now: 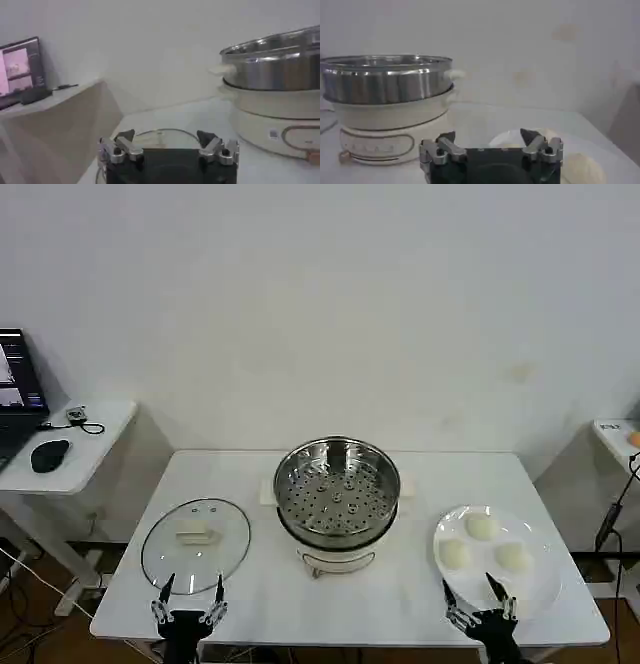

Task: Take steamed baozi put them in steamer then cover it.

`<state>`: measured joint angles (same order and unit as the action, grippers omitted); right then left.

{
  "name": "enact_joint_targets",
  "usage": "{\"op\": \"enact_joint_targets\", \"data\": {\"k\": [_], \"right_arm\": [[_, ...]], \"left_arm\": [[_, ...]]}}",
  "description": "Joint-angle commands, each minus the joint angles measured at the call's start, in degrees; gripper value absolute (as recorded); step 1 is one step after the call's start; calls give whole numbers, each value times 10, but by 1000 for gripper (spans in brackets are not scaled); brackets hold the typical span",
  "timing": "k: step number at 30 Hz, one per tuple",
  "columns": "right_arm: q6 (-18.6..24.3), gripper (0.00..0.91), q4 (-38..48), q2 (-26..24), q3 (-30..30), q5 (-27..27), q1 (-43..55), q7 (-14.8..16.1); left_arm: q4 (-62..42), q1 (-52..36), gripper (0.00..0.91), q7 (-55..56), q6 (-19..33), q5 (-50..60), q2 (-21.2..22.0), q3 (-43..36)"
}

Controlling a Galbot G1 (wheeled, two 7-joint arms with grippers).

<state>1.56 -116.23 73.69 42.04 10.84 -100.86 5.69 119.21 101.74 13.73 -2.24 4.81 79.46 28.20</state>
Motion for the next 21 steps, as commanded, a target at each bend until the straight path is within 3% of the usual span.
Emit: {"op": "enact_joint_targets", "data": {"k": [1, 7, 11, 13, 16, 17, 18, 20, 21], "right_arm": [[-16, 907, 0, -15, 19, -25, 26, -9], [-108, 907, 17, -106, 52, -43, 89, 32], [-139, 907, 57, -169, 70, -95, 136, 94], [-155, 907, 93, -218, 78, -135, 174, 160], [-152, 907, 137, -265, 79, -184, 220, 225], [-152, 907, 146, -268, 78, -190, 226, 234], [-139, 907, 171, -297, 74, -227, 251, 274], [-128, 907, 194, -329, 66, -256, 275, 303], [-117, 907, 210, -349, 52, -275, 296, 343]], "left_arm": [[3, -7, 907, 36, -46, -22, -8, -8], [-3, -19, 907, -42, -4, -10, 0, 12], [-12, -25, 907, -49, 38, -11, 2, 22], [-16, -24, 907, -58, 47, -8, 0, 25], [-17, -19, 907, -65, 48, 9, -1, 26], [-17, -18, 907, -62, 48, 5, -1, 25], [-19, -19, 907, -57, 47, 2, 2, 24], [-23, -20, 907, -56, 49, 6, 5, 24], [-24, -19, 907, -54, 50, 7, 6, 24]]}}
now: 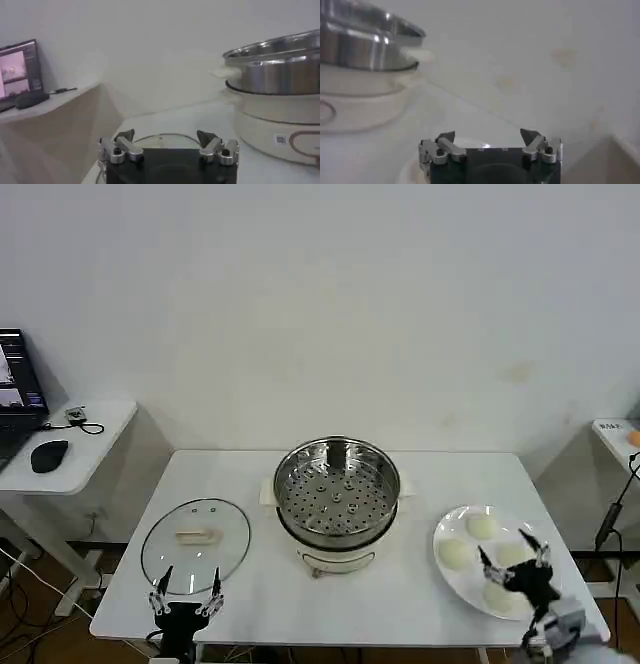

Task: Take steamed baozi put them in steamer then cover it.

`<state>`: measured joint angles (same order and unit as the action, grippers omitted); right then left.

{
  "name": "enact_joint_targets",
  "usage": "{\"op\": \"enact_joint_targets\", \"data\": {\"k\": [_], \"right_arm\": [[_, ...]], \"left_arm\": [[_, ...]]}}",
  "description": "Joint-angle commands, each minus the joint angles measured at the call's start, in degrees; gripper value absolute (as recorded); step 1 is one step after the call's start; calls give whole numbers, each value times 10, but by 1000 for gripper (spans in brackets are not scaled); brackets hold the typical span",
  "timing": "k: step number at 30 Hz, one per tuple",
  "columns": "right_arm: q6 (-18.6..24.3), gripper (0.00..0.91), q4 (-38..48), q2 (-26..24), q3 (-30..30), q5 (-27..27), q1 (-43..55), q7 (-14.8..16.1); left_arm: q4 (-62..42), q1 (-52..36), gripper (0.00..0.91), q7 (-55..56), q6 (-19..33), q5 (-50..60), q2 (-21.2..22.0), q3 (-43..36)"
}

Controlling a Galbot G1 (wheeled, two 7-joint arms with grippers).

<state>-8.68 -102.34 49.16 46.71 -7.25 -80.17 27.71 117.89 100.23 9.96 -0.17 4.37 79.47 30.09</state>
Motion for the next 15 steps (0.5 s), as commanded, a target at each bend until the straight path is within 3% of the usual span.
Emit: {"op": "enact_joint_targets", "data": {"k": [1, 3, 5, 6, 8, 12, 15], "right_arm": [[-7, 907, 83, -118, -3, -102, 98, 137], [13, 907, 119, -155, -32, -123, 128, 190], [45, 907, 147, -175, -63, -147, 164, 220], [59, 907, 163, -189, -107, -162, 188, 240], [72, 907, 185, -198, -152, -172, 233, 252], [105, 907, 242, -202, -249, -176, 337, 312], [117, 907, 274, -197, -338, -161, 401, 332]], "left_arm": [[-11, -4, 907, -14, 30, 12, 7, 7], [-12, -3, 907, -13, 30, 13, 8, 10], [-13, -3, 907, -10, 32, 12, 10, 14], [-13, -3, 907, -9, 32, 12, 11, 16], [-13, -2, 907, -8, 33, 12, 13, 18], [-13, 0, 907, -5, 33, 18, 21, 19], [-11, 1, 907, -4, 32, 23, 25, 19]]}}
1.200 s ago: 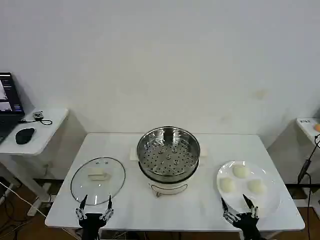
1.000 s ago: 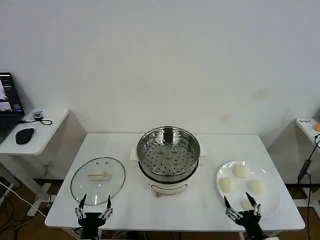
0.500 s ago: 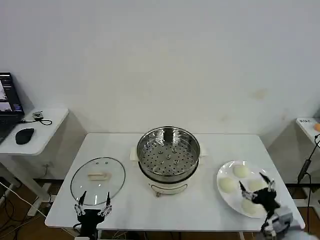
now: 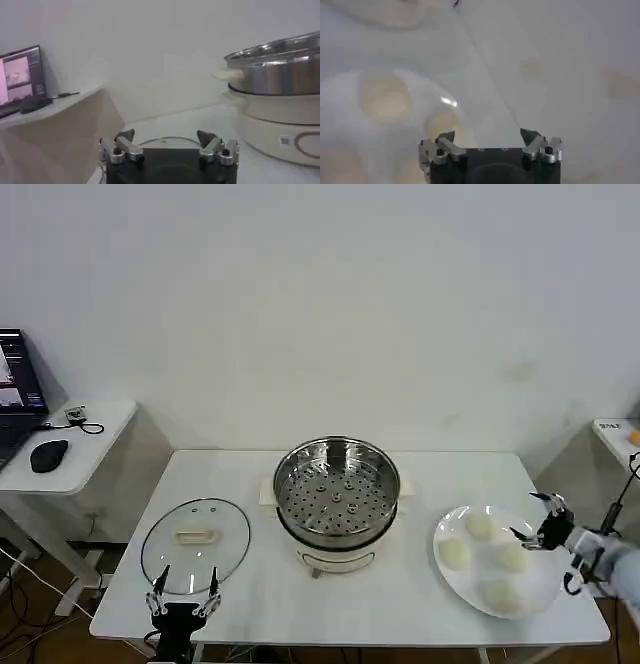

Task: Take steamed baozi put them in steamer then cover it.

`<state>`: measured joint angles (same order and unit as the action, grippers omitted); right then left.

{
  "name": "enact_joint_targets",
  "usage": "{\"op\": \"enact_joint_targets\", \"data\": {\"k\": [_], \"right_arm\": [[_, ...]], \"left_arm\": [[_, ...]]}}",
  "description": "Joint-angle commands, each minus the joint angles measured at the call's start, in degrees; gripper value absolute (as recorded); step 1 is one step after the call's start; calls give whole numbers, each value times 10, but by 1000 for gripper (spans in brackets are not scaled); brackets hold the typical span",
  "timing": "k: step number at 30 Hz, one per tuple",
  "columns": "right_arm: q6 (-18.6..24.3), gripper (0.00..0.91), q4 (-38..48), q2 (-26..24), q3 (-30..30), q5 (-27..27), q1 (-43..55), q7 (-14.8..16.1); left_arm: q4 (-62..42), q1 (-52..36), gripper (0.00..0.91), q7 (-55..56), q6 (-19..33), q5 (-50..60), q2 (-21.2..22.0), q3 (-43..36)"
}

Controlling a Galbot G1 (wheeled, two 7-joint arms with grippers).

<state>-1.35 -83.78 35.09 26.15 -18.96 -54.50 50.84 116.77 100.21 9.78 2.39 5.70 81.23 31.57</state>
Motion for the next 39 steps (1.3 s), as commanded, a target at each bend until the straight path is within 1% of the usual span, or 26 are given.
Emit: {"op": "enact_joint_targets", "data": {"k": [1, 2, 3, 5, 7, 8, 10, 11, 17, 26, 32, 33, 35, 36, 39], "right_arm": [[42, 907, 98, -52, -161, -29, 166, 104], [37, 907, 107, -47, -194, -20, 184, 109], [36, 907, 110, -42, -205, -16, 200, 110], [20, 907, 127, -26, -252, -3, 235, 109], [13, 907, 142, -14, -275, -2, 257, 106], [11, 907, 153, -3, -298, -8, 273, 105], [12, 907, 158, 0, -307, -9, 283, 105], [9, 907, 178, 15, -335, -16, 305, 102], [10, 907, 212, 48, -382, -29, 339, 105], [9, 907, 245, 77, -397, -40, 351, 100], [6, 907, 254, 85, -397, -49, 349, 100], [5, 897, 254, 85, -398, -49, 348, 100], [3, 846, 254, 86, -398, -49, 347, 100], [2, 806, 255, 87, -400, -49, 348, 98], [0, 756, 254, 87, -401, -50, 348, 99]], "left_arm": [[1, 2, 907, -2, 7, 11, 8, 5], [1, 2, 907, -1, 7, 12, 10, 6], [2, 2, 907, -1, 8, 12, 10, 6], [3, 4, 907, 0, 8, 14, 12, 9], [5, 5, 907, 1, 8, 14, 13, 11], [10, 7, 907, 2, 7, 14, 14, 13], [17, 11, 907, 0, 6, 14, 13, 15], [21, 13, 907, 0, 5, 14, 13, 17], [20, 11, 907, 1, 4, 13, 16, 23], [18, 11, 907, 1, 4, 13, 15, 26], [18, 13, 907, 2, 3, 13, 15, 28], [18, 13, 907, 2, 3, 13, 15, 28], [17, 13, 907, 2, 3, 13, 15, 28], [17, 13, 907, 3, 3, 13, 15, 28], [17, 13, 907, 3, 3, 13, 16, 28]]}}
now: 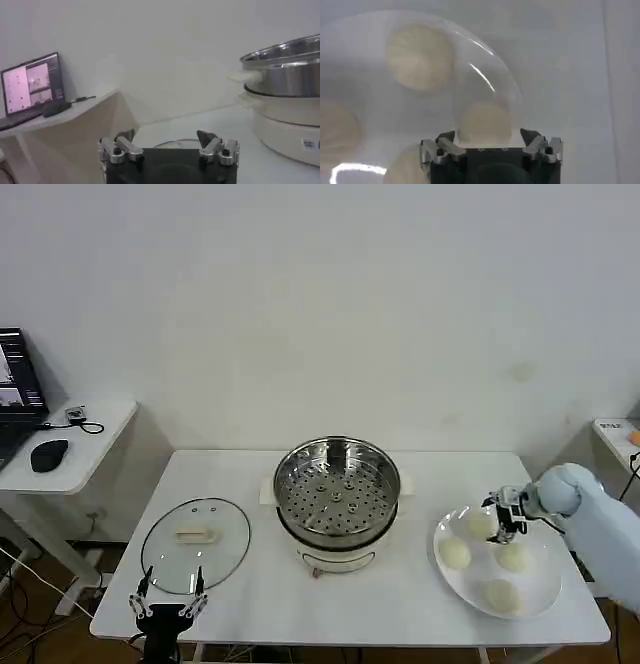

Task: Take steamed baozi put them in steamer then cover it.

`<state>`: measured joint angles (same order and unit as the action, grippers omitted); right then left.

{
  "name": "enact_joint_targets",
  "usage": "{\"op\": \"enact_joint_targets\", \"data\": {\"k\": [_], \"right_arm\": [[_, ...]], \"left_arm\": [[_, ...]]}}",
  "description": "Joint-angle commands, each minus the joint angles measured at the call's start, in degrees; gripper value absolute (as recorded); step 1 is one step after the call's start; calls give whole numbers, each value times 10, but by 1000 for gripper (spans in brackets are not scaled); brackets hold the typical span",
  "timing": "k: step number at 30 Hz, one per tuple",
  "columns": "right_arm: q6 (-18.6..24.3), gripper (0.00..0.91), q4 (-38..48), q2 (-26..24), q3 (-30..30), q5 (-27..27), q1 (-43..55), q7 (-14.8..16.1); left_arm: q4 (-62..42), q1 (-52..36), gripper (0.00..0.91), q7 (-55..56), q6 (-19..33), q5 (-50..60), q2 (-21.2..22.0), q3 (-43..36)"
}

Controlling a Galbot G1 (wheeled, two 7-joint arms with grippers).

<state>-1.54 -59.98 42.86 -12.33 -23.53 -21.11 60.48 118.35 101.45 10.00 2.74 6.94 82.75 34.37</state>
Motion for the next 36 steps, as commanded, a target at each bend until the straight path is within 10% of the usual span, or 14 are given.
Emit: {"op": "enact_joint_targets", "data": {"k": [1, 23, 36], "right_arm": [[0, 746, 15, 9, -16, -4, 14, 3], [-20, 725, -121, -121, -51, 103, 85, 31], [-36, 725, -118, -30, -290, 232, 403, 28]], "left_arm": [[2, 0, 907, 2, 0, 0, 1, 0], [3, -3, 907, 4, -3, -3, -8, -3], [14, 11, 907, 6, -3, -8, -15, 8]]}}
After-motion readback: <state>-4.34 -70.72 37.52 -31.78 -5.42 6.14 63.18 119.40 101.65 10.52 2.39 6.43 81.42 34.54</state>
